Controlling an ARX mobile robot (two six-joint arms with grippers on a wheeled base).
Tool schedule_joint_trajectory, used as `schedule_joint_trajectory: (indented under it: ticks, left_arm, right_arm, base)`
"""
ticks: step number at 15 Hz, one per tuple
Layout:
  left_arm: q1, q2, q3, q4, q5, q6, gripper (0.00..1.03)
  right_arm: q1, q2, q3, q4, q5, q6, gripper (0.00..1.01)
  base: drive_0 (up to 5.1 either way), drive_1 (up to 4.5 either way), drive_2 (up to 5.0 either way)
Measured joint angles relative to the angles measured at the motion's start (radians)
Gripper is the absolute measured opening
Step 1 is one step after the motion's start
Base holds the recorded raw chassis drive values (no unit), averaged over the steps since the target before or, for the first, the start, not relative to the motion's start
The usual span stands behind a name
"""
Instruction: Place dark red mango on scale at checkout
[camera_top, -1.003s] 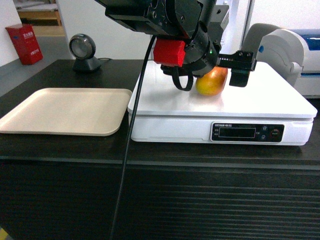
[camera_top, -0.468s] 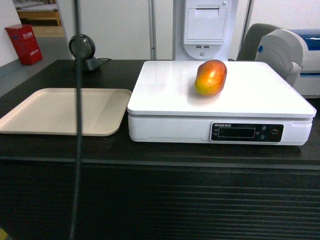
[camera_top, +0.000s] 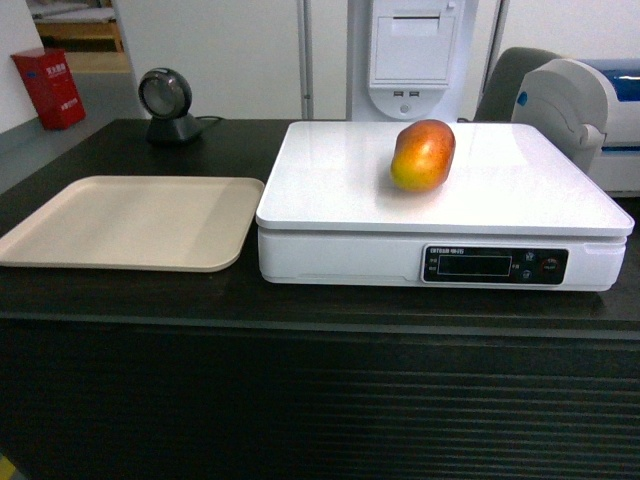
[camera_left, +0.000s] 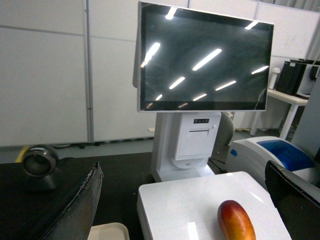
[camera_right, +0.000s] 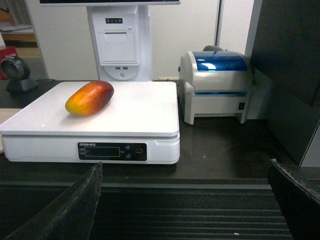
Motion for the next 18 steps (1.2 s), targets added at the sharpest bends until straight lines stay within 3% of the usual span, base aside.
schedule_joint_trajectory:
  ticks: [1, 2, 3, 5, 6, 7, 9, 18]
  left_arm:
    - [0.026, -0.066, -0.038, -0.045, -0.026, 0.022, 0.97]
    - [0.037, -0.135, -0.069, -0.153, -0.159, 0.064, 0.86]
    - [0.071, -0.235, -0.185, -0.175, -0.23, 0.103, 0.74]
    - [0.107, -0.359, -0.38, -0.103, -0.239, 0.127, 0.48]
    - [0.14, -0.395, -0.451, -0.076, -0.176, 0.134, 0.36]
    - [0.16, -0.423, -0.517, -0.056, -0.173, 0.134, 0.23]
    - [0.164, -0.492, -0.619, -0.026, -0.173, 0.133, 0.02]
    - [0.163, -0.768, -0.846, -0.078, -0.171, 0.137, 0.02]
  right_arm:
    - [0.0, 0.0, 0.0, 0.0, 0.0, 0.0, 0.98]
    - [0.0, 0.0, 0.0, 0.0, 0.0, 0.0, 0.98]
    - [0.0, 0.0, 0.0, 0.0, 0.0, 0.0, 0.98]
    - [0.0, 0.0, 0.0, 0.0, 0.0, 0.0, 0.98]
    - [0.0, 0.0, 0.0, 0.0, 0.0, 0.0, 0.98]
    - [0.0, 0.0, 0.0, 0.0, 0.001, 0.0, 0.98]
    - [0.0, 0.0, 0.0, 0.0, 0.0, 0.0, 0.98]
    - [0.0, 0.0, 0.0, 0.0, 0.0, 0.0, 0.98]
  base:
    - [0.0, 0.0, 0.0]
    - [0.0, 0.0, 0.0]
    - [0.0, 0.0, 0.0]
    - [0.0, 0.0, 0.0]
    - [0.0, 0.0, 0.0]
    - [0.0, 0.0, 0.0]
    - [0.0, 0.0, 0.0]
    - [0.0, 0.0, 0.0]
